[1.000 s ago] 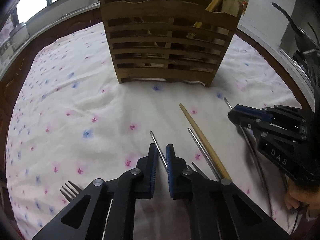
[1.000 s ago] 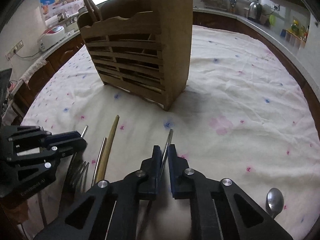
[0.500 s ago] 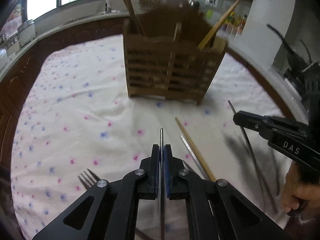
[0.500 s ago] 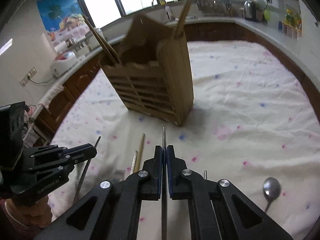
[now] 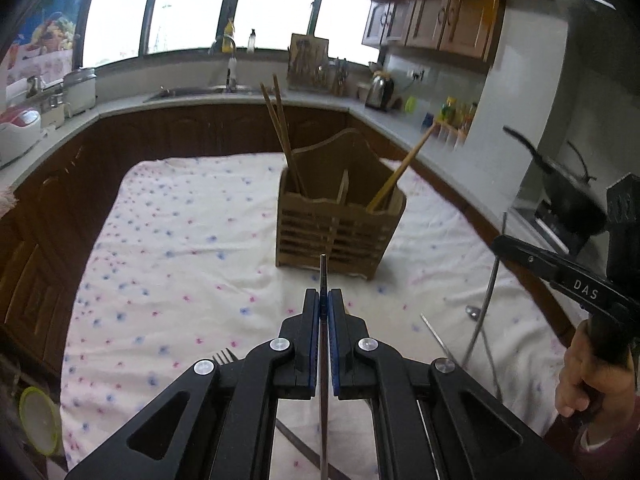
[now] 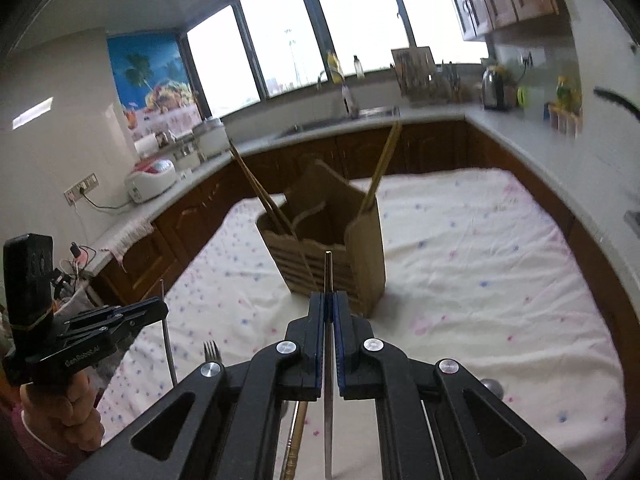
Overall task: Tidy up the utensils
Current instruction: 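Lift both held metal chopsticks up over the wooden holder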
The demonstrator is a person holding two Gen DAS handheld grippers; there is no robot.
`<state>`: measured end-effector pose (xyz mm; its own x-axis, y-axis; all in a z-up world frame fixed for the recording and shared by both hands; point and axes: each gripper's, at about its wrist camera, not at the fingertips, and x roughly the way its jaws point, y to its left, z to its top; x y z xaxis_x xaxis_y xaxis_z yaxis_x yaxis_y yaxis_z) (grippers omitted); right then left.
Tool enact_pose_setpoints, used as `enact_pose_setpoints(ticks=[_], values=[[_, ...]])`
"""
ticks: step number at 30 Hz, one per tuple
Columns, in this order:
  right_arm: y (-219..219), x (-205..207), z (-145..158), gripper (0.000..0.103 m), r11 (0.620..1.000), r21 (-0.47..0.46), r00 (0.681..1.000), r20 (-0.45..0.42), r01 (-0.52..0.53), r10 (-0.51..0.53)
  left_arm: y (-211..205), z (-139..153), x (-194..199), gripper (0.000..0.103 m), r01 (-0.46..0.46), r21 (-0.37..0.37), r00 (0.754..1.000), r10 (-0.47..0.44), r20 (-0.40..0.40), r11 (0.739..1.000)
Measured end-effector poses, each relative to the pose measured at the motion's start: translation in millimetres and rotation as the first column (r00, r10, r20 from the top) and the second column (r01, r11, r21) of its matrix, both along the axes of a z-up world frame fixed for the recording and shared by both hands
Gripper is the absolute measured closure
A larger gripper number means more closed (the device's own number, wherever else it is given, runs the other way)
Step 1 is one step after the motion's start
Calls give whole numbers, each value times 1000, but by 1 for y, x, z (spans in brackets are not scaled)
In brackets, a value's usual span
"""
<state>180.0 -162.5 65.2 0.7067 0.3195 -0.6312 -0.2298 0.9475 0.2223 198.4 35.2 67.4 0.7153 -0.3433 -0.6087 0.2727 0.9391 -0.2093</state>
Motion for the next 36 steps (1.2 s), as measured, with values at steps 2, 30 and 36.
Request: enact_pose_setpoints(ticks=[2,30,36], values=[[-1,-3,6,98,1000,2,1000,20,3,-3,7,5,-11,101,-10,-10,1000,10,15,1000],[-13,-5,26,98,998,46,995,87,36,-40,35,30,-27,101,-67,-91,991,77,109,994],[-14,-1,28,98,997,59,994,99,47,-53,38,33,-23,101,-74,-113,988,88,128,991]])
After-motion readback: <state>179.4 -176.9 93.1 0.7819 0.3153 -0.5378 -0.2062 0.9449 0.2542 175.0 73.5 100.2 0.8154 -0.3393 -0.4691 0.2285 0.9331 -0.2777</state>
